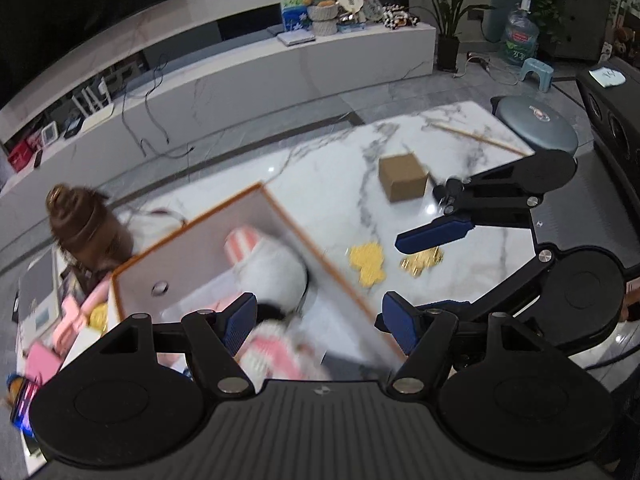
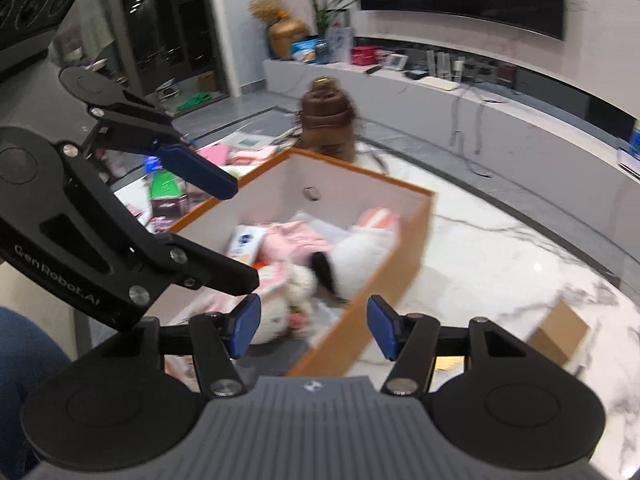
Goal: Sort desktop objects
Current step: 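Move both tools back over the table toward the cardboard box and car key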
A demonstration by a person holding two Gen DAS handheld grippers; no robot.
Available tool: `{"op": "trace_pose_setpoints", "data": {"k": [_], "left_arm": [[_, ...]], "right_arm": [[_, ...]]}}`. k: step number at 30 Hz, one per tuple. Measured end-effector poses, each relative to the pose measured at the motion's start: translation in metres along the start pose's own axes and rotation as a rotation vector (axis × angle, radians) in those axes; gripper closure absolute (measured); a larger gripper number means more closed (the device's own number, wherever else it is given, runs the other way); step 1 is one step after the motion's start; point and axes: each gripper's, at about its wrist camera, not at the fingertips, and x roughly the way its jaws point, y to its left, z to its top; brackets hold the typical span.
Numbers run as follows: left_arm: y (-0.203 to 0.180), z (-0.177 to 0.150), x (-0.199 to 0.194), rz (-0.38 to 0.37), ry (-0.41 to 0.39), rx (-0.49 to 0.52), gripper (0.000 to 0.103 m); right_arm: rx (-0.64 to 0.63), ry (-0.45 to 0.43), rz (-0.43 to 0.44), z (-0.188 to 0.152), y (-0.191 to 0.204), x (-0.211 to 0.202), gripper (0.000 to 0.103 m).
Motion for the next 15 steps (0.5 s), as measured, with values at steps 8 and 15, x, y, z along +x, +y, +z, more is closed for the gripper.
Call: {"op": "trace_pose_setpoints", "data": {"k": [8, 15], "left_arm": [[-0.031, 0.046, 0.033, -0.057, -0.023, 0.024, 0.021], [-0.068, 0.073, 0.073, -0.085, -0.012, 0.068, 0.021]], "right_arm": [[0.122, -0.038, -0.121, -0.014, -0.058, -0.034, 0.042], [0.224, -0.031, -0.194, -0.038, -0.102, -0.044, 0.044]]}}
